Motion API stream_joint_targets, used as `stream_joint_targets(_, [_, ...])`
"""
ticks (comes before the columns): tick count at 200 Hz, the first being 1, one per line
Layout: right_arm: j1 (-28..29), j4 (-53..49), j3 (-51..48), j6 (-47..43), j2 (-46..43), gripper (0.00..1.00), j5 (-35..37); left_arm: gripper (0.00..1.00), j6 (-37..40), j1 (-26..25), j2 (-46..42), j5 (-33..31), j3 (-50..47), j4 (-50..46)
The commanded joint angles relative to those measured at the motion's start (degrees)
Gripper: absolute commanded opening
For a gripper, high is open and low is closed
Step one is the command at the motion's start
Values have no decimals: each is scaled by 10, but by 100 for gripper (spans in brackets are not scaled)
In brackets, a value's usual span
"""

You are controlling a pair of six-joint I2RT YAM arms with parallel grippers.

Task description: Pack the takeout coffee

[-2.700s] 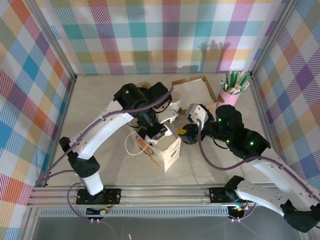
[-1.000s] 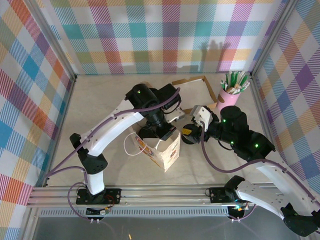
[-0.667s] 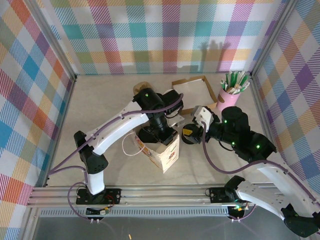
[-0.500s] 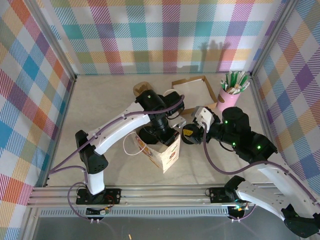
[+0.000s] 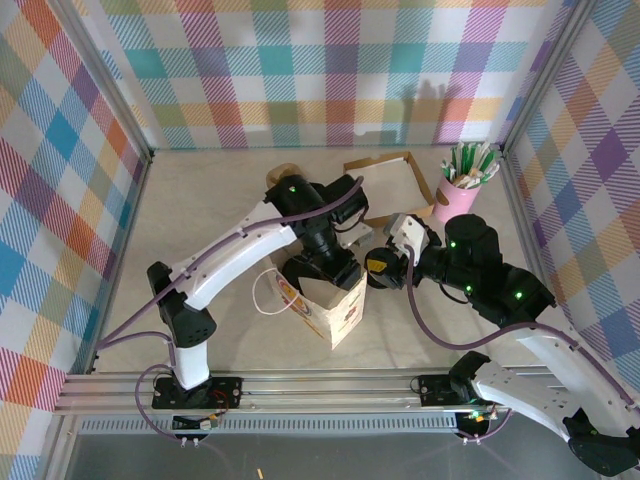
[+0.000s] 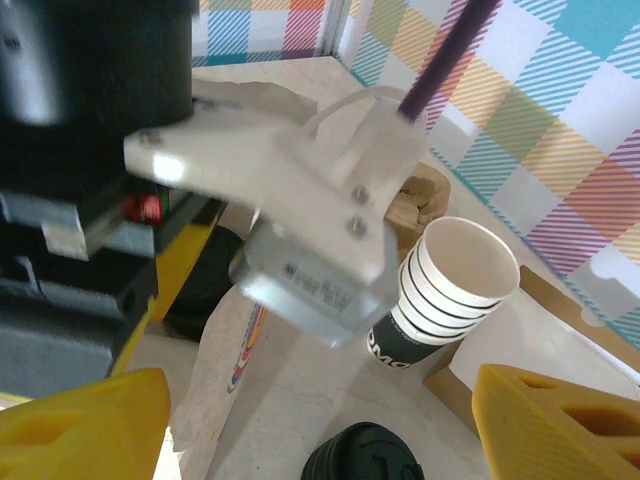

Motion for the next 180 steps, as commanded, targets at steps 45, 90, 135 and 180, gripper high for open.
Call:
stream_joint_targets(45, [-3,6,24,2,2,78,-5,56,23,13,-20,-39,98,-108])
stream_joint_targets(90, [-8,42,42,35,27,79,114,57,-37,97,-48,-271,254,-50])
stream_joint_targets(135, [-158,128,-2,140,27,80,205,74,23,232,-400,-621,-295,493])
stream_joint_targets(180, [-336,160,-101,255,73,82,179,75,7,382,-501,-655,-617,685])
